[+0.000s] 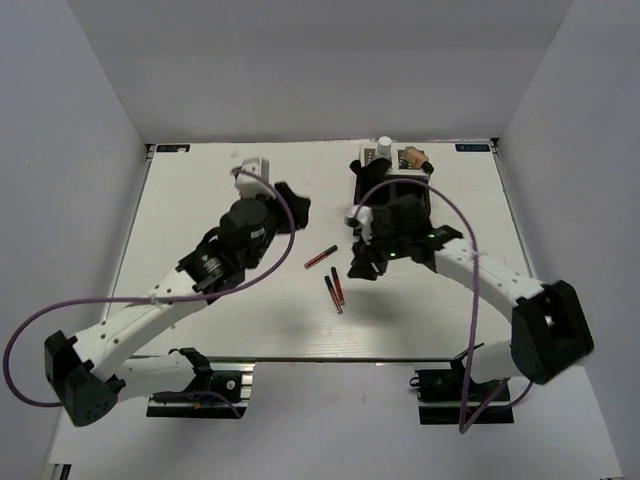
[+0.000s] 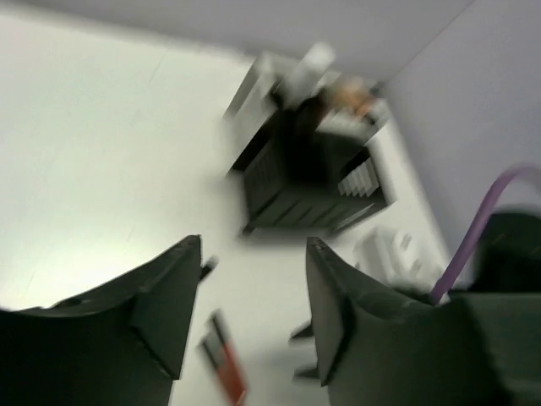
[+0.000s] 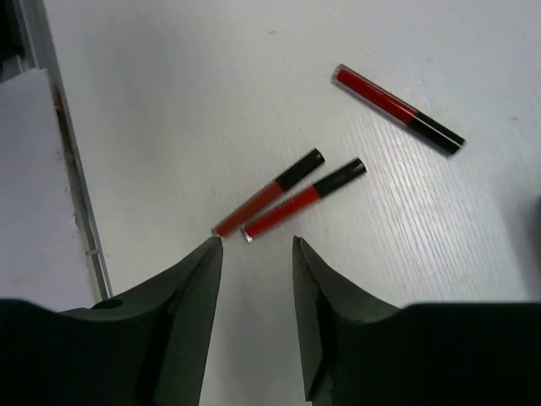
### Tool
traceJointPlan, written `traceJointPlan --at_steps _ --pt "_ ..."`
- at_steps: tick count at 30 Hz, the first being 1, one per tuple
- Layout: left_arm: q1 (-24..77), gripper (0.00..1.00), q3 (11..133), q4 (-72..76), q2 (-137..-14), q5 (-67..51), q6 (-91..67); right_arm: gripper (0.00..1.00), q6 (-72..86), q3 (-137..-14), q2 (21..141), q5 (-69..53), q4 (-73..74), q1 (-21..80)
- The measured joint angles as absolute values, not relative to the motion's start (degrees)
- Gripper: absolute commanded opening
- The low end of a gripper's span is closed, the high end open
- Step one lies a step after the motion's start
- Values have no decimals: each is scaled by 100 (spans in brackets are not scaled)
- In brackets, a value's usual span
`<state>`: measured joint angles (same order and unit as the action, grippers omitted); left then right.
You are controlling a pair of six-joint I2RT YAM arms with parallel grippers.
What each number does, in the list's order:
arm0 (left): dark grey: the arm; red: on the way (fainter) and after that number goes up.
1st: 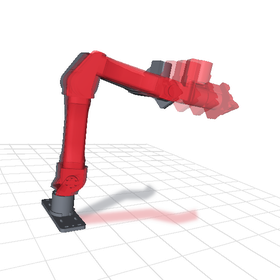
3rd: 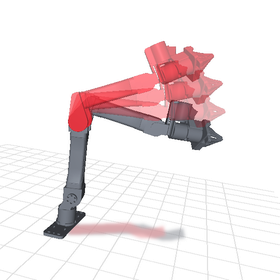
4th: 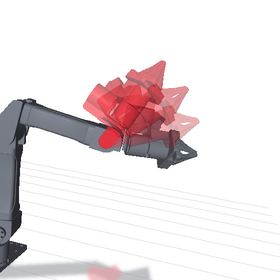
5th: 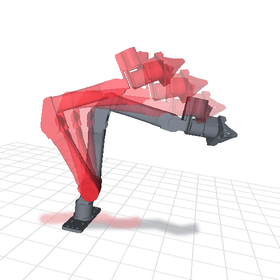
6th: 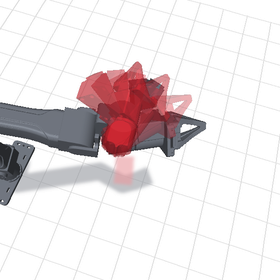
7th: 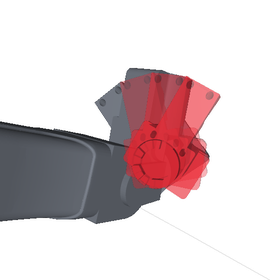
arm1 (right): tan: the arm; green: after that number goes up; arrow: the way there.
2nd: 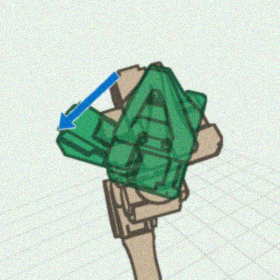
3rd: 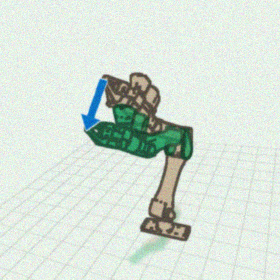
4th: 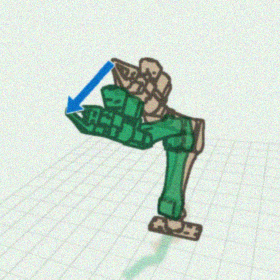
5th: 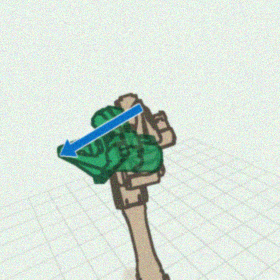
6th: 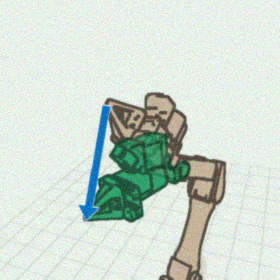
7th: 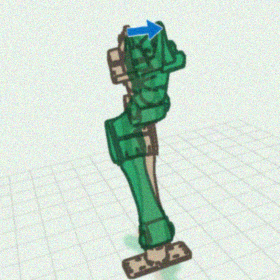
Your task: Organize the makeup
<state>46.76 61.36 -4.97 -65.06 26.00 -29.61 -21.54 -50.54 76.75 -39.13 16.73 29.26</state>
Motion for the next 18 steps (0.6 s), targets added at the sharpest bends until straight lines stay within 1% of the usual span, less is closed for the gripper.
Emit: traceJointPlan --at_steps 1,2,4,7,9,13,16,18 --pt "4676 66 5839 -860 -6296 2637 -3199 48 -2084 -5249 7942 -3660 1715 3214" --pt "4676 67 5542 -1236 -6086 2668 -3435 50 -1994 -5413 8178 -3417 1728 3474" --pt "4676 67 5011 -1809 -5701 2729 -3879 53 -1767 -5719 8611 -2936 1828 3850" --pt "4676 70 4407 -2578 -4967 2836 -4431 53 -1347 -6322 9384 -2368 2078 4119" --pt "4676 71 4261 -2941 -4480 2941 -4740 53 -1076 -6598 9817 -1984 2086 4156" --pt "4676 73 4257 -3310 -3879 3109 -5192 56 -735 -6545 9988 -1253 2121 4176" --pt "4676 74 4206 -3433 -3883 3114 -5402 56 -593 -6508 9988 -864 2069 4187" --pt "4676 74 4086 -3452 -3986 3100 -5476 54 -506 -6479 9996 -709 2069 4189"
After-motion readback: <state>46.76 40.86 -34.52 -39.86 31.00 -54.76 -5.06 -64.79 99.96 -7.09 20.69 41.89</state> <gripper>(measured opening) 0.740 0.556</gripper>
